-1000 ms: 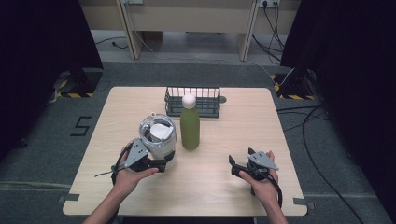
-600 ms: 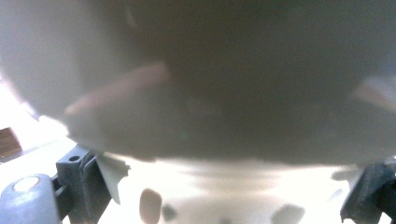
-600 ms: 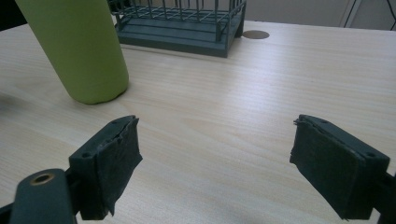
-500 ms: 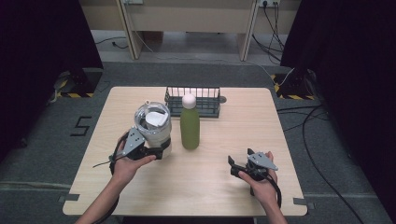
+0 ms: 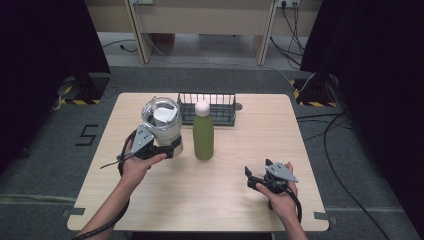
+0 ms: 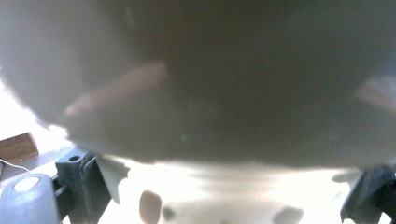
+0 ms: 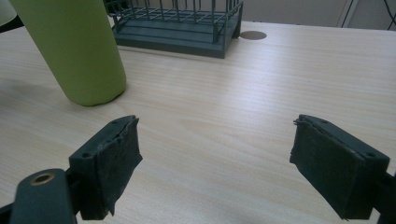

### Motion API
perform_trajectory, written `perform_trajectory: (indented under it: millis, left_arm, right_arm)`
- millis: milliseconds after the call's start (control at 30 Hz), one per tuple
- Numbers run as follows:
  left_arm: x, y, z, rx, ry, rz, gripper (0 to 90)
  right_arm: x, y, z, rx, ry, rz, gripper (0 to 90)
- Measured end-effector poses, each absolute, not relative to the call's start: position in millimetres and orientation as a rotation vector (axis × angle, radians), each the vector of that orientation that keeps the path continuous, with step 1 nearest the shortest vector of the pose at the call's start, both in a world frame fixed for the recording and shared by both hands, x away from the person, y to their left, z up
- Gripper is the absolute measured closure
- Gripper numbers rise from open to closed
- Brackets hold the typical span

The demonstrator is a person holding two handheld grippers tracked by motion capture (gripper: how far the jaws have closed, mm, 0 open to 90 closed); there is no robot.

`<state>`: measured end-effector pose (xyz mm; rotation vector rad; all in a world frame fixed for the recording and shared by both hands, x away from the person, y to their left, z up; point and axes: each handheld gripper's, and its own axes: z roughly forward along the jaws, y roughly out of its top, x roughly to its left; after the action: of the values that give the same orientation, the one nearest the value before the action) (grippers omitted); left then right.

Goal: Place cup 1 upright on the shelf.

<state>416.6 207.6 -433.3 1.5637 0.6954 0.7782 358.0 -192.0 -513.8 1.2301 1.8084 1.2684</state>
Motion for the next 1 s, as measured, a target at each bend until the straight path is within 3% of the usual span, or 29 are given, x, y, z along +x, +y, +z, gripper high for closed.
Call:
perform_trajectory:
  millis: [1000]
  left_arm:
    - [472, 208, -415, 1.523, 0.739, 0.828, 10.0]
  right_arm:
    - [360, -197, -517, 1.245, 1.81, 1.254, 15.2]
